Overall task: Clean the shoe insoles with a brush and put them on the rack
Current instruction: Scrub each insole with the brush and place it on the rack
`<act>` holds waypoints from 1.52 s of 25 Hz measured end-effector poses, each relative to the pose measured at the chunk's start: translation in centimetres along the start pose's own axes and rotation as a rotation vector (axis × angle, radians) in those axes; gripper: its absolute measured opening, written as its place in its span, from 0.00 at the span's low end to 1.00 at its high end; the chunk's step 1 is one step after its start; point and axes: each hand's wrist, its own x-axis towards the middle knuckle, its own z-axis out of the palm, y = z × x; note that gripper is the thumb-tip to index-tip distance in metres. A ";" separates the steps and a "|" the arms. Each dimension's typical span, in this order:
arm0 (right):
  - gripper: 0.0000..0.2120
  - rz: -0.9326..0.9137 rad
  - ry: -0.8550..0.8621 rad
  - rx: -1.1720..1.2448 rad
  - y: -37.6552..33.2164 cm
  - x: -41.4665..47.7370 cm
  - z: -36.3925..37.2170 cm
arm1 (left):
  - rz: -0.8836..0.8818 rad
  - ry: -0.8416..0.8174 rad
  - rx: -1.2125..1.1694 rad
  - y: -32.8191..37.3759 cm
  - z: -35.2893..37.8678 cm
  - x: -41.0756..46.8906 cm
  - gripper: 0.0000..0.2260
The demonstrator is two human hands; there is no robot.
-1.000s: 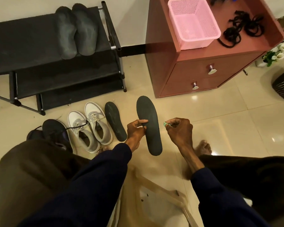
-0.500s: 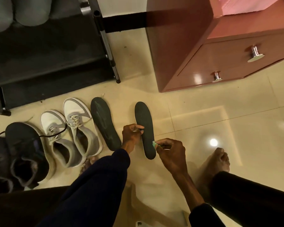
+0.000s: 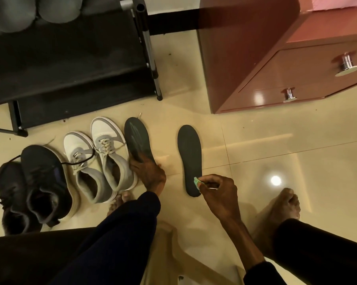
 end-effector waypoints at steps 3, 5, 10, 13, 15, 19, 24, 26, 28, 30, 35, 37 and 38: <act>0.05 0.006 -0.001 0.001 0.6 0.0 0.2 | -0.022 -0.067 0.152 0.3 0.9 1.3 0.48; 0.05 -0.004 0.002 -0.008 1.0 0.0 0.2 | -0.091 -0.062 0.150 0.6 1.2 1.8 0.52; 0.05 -0.019 -0.013 -0.023 0.6 -0.4 -0.3 | 0.002 -0.045 -0.363 0.2 -0.2 1.1 0.38; 0.06 -0.055 -0.005 0.024 -2.3 -1.1 -1.4 | -0.176 -0.380 -0.733 0.6 -2.2 0.1 0.17; 0.07 -0.115 -0.005 0.086 -5.8 -2.0 -3.2 | -0.264 -0.642 -1.047 2.3 -5.7 -1.2 0.14; 0.09 -0.275 -0.080 0.155 -14.4 -5.8 -7.7 | -0.086 -0.996 -1.173 7.7 -16.9 -5.5 0.18; 0.09 -0.326 -0.194 0.427 -21.5 -12.5 -14.0 | 0.073 -1.039 -1.124 11.8 -30.2 -11.9 0.21; 0.09 -0.341 -0.238 0.556 -22.2 -15.8 -16.0 | 0.187 -1.023 -1.153 11.4 -34.4 -14.8 0.21; 0.09 -0.371 -0.241 0.589 -22.0 -19.1 -16.8 | 0.247 -1.055 -1.193 10.0 -37.0 -17.7 0.21; 0.08 -0.429 -0.203 0.511 -21.4 -21.9 -16.6 | 0.225 -1.078 -1.245 8.0 -38.4 -20.4 0.23; 0.04 -0.677 -0.108 0.090 -19.5 -26.4 -14.8 | 0.086 -1.128 -1.338 3.2 -37.1 -23.9 0.28; 0.04 -0.796 -0.033 -0.015 -18.7 -27.6 -13.9 | 0.051 -1.095 -1.379 1.8 -35.8 -24.1 0.29; 0.05 -0.857 0.008 -0.075 -18.3 -27.7 -13.5 | 0.036 -1.076 -1.401 1.5 -35.4 -24.2 0.29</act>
